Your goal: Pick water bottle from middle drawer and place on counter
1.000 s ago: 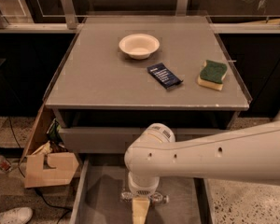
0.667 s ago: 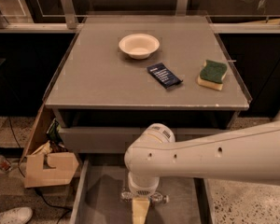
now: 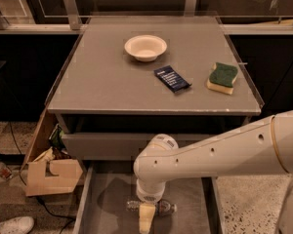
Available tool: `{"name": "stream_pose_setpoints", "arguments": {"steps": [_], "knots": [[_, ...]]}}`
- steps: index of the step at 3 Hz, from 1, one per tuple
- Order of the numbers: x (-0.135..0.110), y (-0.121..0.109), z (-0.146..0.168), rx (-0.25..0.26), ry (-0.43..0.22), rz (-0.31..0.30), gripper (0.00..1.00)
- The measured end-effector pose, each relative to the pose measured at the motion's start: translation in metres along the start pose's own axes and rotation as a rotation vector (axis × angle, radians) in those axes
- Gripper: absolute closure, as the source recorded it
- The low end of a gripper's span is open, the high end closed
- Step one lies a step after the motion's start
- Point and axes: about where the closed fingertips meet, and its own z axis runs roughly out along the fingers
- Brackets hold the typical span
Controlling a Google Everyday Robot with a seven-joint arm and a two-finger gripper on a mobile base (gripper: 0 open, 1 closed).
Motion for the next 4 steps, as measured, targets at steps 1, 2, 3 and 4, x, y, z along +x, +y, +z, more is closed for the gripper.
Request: {"name": "stream_pose_setpoints", "arguments": {"steps": [1,2,3,4], "knots": [[0.000,0.000,0.000,0.000,0.000,0.000,0.00],[0.017,-0.019,0.044,-0.010,0.016,0.045,0.00],[0.017,-0.019,0.044,-0.010,0.016,0.045,0.00],[0.017,-0.031,0.080,-0.021,0.000,0.057,0.00]]}}
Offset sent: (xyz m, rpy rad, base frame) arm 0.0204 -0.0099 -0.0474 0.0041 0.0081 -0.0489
